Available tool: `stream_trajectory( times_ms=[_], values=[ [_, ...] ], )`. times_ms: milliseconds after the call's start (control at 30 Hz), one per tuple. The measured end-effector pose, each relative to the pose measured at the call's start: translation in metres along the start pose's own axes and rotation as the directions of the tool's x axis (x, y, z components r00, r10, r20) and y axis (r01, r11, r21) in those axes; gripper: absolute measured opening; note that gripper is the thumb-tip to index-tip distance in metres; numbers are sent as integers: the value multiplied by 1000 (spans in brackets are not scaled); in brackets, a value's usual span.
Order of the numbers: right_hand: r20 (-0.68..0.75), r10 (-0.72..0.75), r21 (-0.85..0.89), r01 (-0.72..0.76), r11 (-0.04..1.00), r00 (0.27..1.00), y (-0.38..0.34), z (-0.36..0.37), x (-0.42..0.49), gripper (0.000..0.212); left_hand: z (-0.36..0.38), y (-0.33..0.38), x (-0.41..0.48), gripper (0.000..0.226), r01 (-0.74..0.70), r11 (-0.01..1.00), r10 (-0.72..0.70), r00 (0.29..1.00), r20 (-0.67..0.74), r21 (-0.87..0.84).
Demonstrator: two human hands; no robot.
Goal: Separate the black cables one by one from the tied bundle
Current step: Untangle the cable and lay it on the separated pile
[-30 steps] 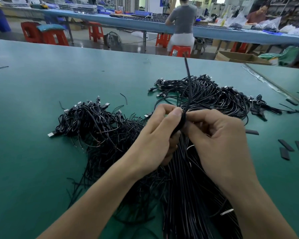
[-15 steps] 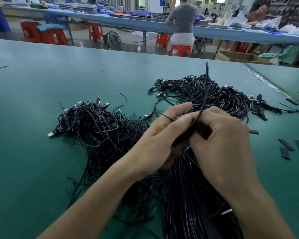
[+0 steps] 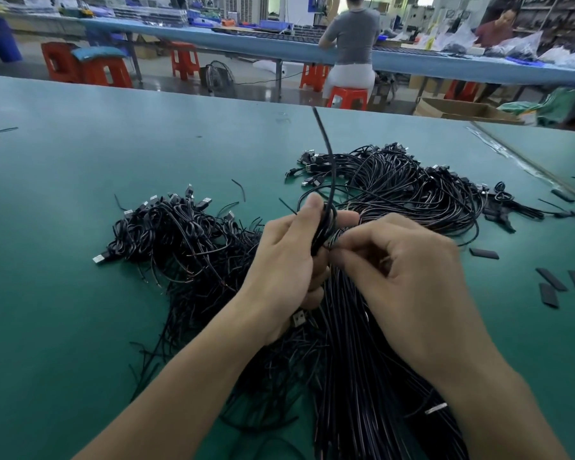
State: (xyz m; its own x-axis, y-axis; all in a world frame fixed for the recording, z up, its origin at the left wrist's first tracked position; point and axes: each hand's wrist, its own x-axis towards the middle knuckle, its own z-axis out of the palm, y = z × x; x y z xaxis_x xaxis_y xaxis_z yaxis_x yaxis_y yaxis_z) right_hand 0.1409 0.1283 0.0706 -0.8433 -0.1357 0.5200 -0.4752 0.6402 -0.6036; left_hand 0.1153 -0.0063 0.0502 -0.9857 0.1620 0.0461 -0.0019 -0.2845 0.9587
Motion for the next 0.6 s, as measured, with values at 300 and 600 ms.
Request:
stream_trajectory(
  times_ms=[300, 600],
  values=[
    [109, -253, -211, 271, 939, 961, 0, -4, -2, 13, -3, -3, -1, 62, 138, 970, -159, 983, 92, 202],
    [224, -120, -85, 142, 986, 967, 8, -16, 3, 8, -9, -1, -6, 70, 187, 933, -306, 861, 405, 307]
  ],
)
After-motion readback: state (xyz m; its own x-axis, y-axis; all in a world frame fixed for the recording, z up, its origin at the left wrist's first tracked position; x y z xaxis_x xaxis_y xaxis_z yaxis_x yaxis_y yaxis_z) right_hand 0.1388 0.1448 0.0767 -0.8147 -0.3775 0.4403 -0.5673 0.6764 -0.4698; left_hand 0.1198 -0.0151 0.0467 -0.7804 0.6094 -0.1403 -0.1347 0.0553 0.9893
